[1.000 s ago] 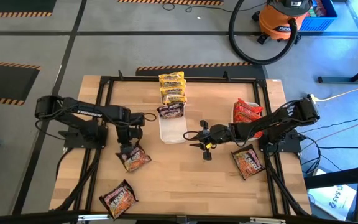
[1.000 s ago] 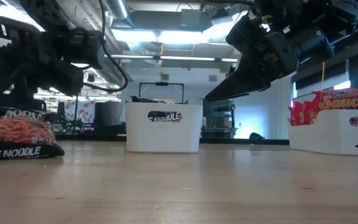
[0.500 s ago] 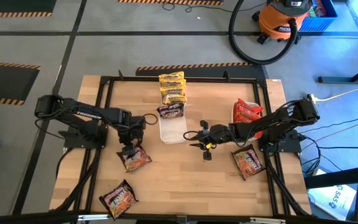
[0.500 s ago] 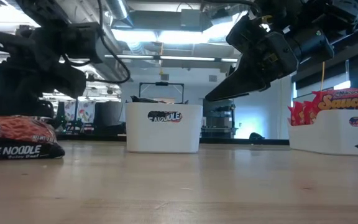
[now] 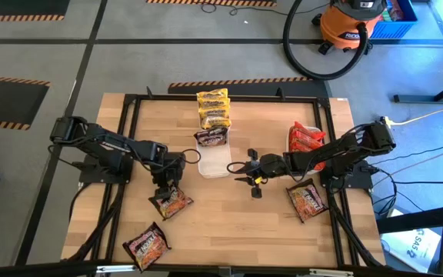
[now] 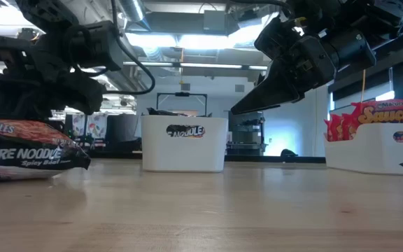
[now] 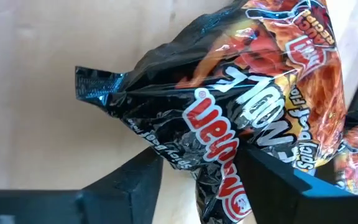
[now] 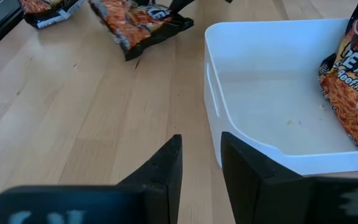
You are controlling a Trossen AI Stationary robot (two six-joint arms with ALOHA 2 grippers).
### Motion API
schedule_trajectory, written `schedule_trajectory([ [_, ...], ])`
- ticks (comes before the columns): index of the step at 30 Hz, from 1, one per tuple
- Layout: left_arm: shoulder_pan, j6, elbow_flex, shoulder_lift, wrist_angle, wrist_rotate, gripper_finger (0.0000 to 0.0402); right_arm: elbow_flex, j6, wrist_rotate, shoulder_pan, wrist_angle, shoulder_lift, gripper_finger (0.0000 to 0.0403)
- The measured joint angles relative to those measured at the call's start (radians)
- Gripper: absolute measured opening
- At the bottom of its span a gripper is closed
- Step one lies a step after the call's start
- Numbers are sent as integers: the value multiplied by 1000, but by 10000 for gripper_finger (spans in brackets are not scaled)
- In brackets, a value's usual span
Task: Sort Maruchan noodles
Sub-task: Put the black noodle pack into the bottom left white bin
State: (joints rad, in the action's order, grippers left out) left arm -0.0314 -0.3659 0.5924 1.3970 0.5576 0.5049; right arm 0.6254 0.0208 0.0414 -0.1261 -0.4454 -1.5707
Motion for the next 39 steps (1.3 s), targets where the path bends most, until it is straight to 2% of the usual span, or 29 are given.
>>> schedule_trajectory([
  [4,-10,-2,2,22,-24,13,153,0,0,0,0,0,0,89],
  [8,-18,-7,-2,25,-41,-27,96,0,0,0,0,-1,0,89],
  [14,-21,-21,-2,25,-46,-34,9,0,0,0,0,-1,0,89],
  [20,-53,-26,12,15,-31,-102,2,0,0,0,-1,-3,0,89],
  [32,-206,-26,233,-5,93,-383,0,28,7,-31,-1,-30,0,89],
  [39,-265,-26,285,-5,89,-505,0,44,128,-88,-1,-100,0,93],
])
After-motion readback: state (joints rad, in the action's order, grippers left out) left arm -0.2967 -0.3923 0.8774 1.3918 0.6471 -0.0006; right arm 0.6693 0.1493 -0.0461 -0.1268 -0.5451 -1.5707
